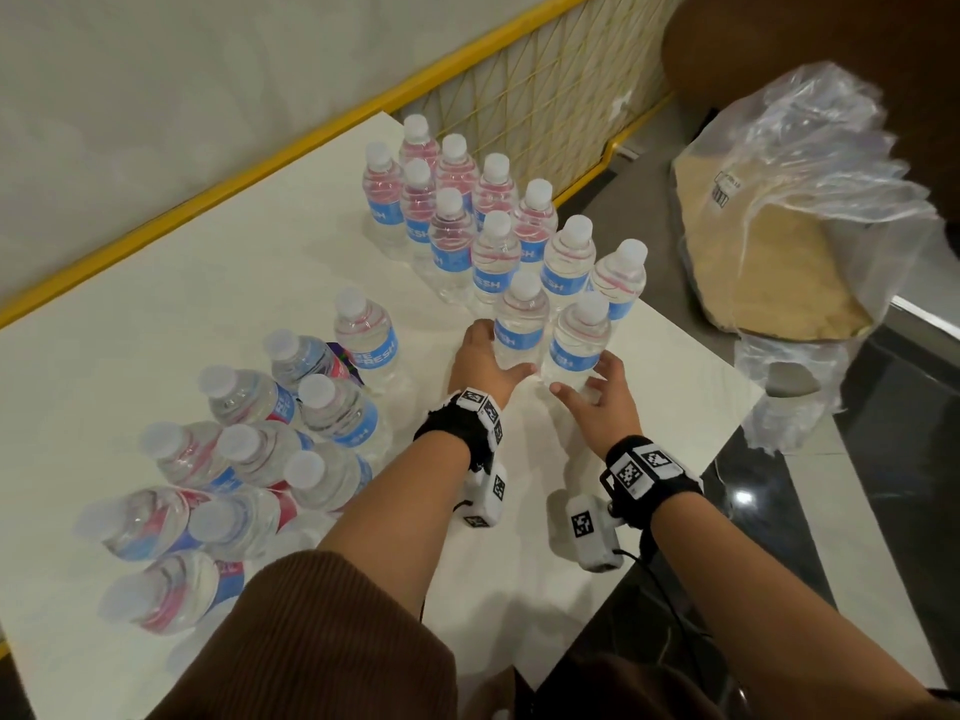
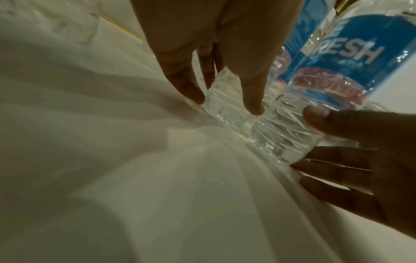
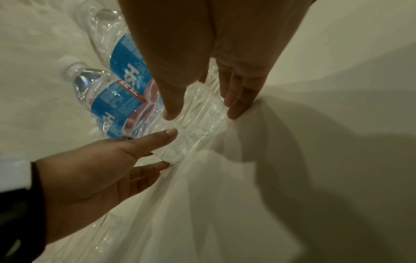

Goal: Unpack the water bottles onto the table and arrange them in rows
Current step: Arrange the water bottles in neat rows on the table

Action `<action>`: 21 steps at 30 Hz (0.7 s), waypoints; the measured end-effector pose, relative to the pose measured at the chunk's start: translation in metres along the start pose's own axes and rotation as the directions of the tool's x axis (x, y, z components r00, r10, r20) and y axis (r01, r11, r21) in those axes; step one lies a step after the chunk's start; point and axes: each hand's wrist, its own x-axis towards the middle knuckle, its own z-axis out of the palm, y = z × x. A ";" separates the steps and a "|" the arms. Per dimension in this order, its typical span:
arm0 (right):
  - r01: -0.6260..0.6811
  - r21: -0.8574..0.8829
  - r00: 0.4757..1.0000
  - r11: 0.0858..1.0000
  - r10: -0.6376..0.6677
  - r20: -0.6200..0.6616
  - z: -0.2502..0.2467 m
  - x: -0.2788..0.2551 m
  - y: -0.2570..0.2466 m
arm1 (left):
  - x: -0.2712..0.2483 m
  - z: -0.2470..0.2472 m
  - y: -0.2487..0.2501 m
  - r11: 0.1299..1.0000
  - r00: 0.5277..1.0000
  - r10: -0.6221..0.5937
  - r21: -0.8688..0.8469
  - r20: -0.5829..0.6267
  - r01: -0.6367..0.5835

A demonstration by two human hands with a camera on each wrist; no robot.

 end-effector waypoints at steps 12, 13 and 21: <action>-0.027 -0.032 0.999 0.999 0.025 -0.034 -0.002 0.002 0.003 | 0.003 0.003 -0.006 0.998 1.000 -0.024 -0.059 0.013 0.025; -0.028 -0.046 0.999 0.999 0.026 -0.045 -0.001 0.002 0.002 | 0.005 0.004 -0.004 0.998 1.000 -0.023 -0.058 0.018 0.024; -0.049 -0.018 0.993 0.999 0.047 -0.105 0.004 0.003 0.002 | 0.013 0.012 -0.002 0.995 0.997 -0.072 -0.066 0.019 0.073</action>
